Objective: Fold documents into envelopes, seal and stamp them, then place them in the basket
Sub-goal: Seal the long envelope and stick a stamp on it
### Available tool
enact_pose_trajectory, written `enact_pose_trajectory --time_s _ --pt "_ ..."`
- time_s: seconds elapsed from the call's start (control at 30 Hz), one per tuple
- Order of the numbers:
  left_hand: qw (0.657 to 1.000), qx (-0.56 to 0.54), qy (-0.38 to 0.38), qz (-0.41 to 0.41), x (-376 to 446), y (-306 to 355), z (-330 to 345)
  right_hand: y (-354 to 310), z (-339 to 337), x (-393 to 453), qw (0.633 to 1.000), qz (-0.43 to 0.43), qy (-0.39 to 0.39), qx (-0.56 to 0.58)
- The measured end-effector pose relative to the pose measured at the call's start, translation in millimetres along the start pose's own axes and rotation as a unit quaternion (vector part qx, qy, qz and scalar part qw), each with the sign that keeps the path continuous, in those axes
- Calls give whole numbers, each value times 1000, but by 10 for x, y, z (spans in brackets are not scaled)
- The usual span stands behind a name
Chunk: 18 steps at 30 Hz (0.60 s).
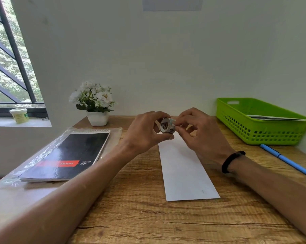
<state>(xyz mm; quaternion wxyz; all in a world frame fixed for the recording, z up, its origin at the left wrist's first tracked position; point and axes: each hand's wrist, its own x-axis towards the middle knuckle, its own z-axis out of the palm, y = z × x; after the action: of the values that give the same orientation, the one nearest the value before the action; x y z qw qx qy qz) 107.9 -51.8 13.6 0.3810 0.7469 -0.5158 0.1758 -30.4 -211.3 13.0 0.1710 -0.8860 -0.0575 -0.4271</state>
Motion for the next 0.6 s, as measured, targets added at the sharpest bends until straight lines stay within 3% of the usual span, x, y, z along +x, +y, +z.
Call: enact_pose_trajectory --time_s 0.6 --pt "988 148 -29 -23 1 -133 -146 31 1 9 992 120 7 40"
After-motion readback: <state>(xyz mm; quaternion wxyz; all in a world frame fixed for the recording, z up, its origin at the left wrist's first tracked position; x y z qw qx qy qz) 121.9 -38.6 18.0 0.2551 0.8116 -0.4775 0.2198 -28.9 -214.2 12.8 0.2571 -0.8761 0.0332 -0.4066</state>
